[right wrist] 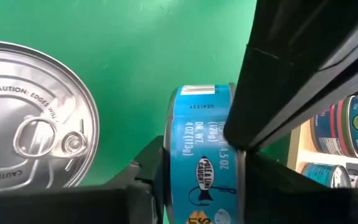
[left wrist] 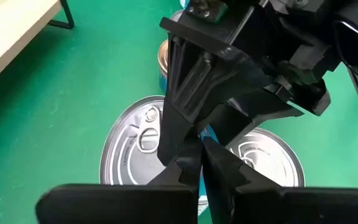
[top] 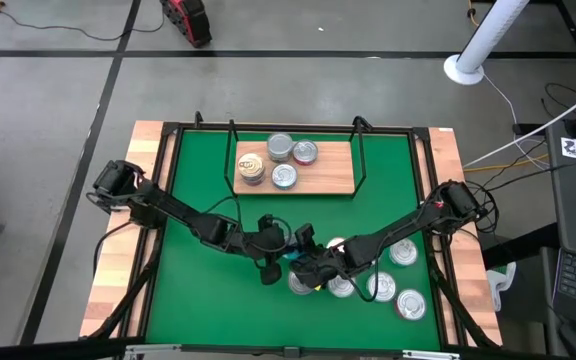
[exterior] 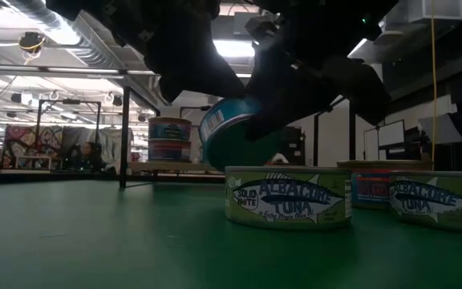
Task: Stack canned seafood by type on shelf
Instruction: Stack the yellow blue tuna can on top of the other yellow blue tuna can on the shelf
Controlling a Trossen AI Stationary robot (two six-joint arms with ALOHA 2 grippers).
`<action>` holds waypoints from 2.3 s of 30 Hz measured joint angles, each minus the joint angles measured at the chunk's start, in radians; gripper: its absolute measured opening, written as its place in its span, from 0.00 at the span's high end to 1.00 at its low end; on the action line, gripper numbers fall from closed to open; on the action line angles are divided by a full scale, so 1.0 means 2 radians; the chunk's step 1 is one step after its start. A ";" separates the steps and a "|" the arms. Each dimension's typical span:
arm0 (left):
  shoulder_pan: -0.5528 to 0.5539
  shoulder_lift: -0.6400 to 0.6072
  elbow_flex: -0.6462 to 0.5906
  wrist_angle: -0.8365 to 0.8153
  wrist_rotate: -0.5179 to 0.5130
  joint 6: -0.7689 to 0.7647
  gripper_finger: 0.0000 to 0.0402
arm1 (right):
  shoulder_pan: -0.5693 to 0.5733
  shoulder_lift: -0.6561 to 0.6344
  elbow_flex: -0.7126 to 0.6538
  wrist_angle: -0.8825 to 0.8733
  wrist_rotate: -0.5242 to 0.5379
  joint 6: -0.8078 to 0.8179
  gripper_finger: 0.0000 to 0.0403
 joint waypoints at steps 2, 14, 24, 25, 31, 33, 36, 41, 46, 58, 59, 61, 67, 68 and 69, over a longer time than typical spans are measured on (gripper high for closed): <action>0.000 0.000 0.000 0.000 0.000 -0.002 0.95 | 0.000 0.000 0.000 0.000 0.001 -0.006 0.68; 0.002 -0.042 0.000 -0.013 0.003 0.029 0.66 | -0.001 0.000 0.002 -0.010 0.033 -0.026 0.66; 0.019 -0.146 0.000 -0.125 -0.002 0.060 0.66 | -0.030 0.000 0.002 -0.011 0.097 -0.089 0.65; 0.021 -0.157 0.000 -0.136 -0.002 0.060 0.67 | -0.037 0.000 0.002 -0.011 0.103 -0.096 0.65; 0.036 -0.201 0.000 -0.197 -0.003 0.055 0.69 | -0.088 0.000 0.002 0.001 0.141 -0.148 0.66; 0.040 -0.209 0.000 -0.204 -0.004 0.052 0.70 | -0.108 0.000 0.002 0.015 0.140 -0.161 0.66; 0.044 -0.213 0.000 -0.216 -0.004 0.052 0.71 | -0.134 0.000 0.002 0.035 0.140 -0.187 0.66; 0.048 -0.213 0.000 -0.227 -0.004 0.064 0.71 | -0.171 0.000 0.002 0.073 0.137 -0.219 0.65; 0.048 -0.213 0.000 -0.236 -0.004 0.077 0.71 | -0.204 0.000 0.002 0.081 0.062 -0.222 0.65; 0.048 -0.213 0.000 -0.240 -0.004 0.077 0.71 | -0.247 -0.001 0.002 0.097 0.019 -0.222 0.65; 0.048 -0.213 0.000 -0.240 -0.005 0.077 0.71 | -0.247 -0.001 0.002 0.100 0.013 -0.221 0.65; 0.048 -0.213 0.000 -0.240 -0.005 0.077 0.71 | -0.248 -0.001 0.002 0.107 0.004 -0.221 0.65; 0.048 -0.213 0.000 -0.240 -0.004 0.078 0.71 | -0.247 -0.001 0.002 0.109 -0.005 -0.221 0.65; 0.048 -0.213 0.000 -0.240 -0.005 0.077 0.71 | -0.247 -0.001 0.002 0.109 -0.005 -0.221 0.65; 0.048 -0.213 -0.001 -0.240 -0.005 0.077 0.71 | -0.247 -0.001 0.002 0.109 -0.005 -0.221 0.65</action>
